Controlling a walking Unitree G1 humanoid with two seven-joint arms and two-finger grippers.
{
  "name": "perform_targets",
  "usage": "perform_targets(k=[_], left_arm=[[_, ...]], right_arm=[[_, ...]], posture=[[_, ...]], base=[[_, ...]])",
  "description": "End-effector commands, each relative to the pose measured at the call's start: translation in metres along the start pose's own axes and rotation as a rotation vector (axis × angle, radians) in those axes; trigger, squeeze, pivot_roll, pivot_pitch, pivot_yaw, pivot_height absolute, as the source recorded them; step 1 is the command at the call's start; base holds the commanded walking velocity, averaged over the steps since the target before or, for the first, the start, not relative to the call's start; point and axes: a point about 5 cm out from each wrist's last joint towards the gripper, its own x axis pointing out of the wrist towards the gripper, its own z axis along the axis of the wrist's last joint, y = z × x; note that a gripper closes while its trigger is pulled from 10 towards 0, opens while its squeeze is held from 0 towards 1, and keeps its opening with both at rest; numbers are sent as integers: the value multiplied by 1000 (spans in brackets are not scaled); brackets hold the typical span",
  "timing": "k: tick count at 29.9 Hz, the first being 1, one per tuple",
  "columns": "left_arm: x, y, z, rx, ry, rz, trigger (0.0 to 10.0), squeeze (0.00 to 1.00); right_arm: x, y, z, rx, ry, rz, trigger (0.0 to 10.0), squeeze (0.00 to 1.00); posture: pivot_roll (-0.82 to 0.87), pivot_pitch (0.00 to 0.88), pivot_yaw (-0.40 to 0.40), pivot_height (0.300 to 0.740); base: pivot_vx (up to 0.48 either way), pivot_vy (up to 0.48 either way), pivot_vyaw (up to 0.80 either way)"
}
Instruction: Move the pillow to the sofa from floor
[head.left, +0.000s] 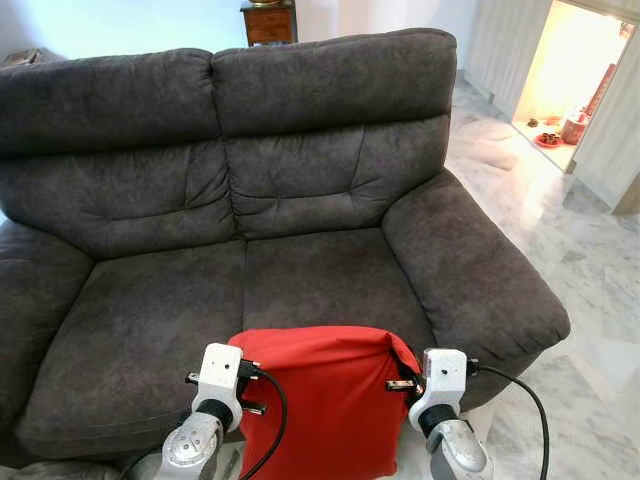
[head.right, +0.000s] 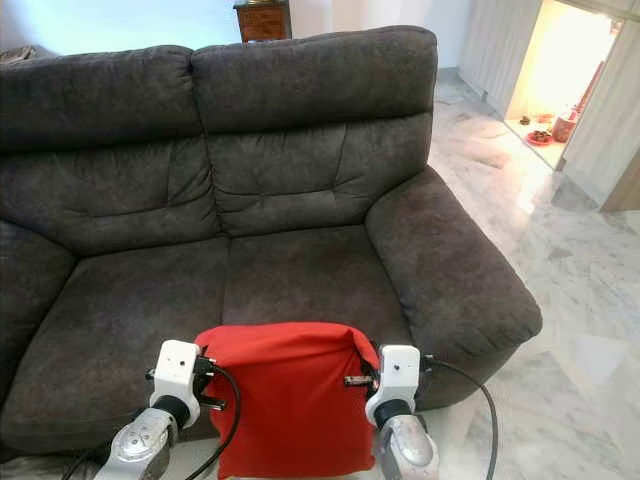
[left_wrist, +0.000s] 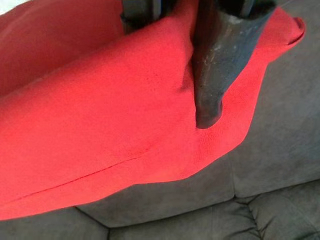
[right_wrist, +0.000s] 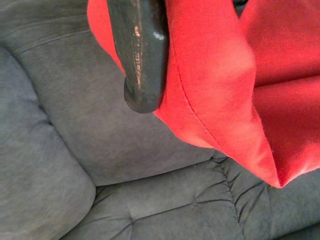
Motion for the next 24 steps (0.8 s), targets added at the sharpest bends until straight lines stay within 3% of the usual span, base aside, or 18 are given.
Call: perform_targets(k=[1, 21, 24], left_arm=[[2, 17, 13, -13, -81, 95, 10000, 0], [6, 18, 20, -32, -120, 139, 10000, 0], [7, 20, 21, -27, -122, 147, 10000, 0]], right_arm=[[0, -20, 21, -29, -98, -69, 10000, 0], [9, -17, 29, -46, -94, -46, 10000, 0], [8, -18, 28, -52, -91, -49, 10000, 0]], posture=[[-17, 0, 40, 740], [17, 0, 1, 740], [24, 0, 5, 740]], base=[[0, -262, 0], [0, -283, 63], [0, -220, 637]])
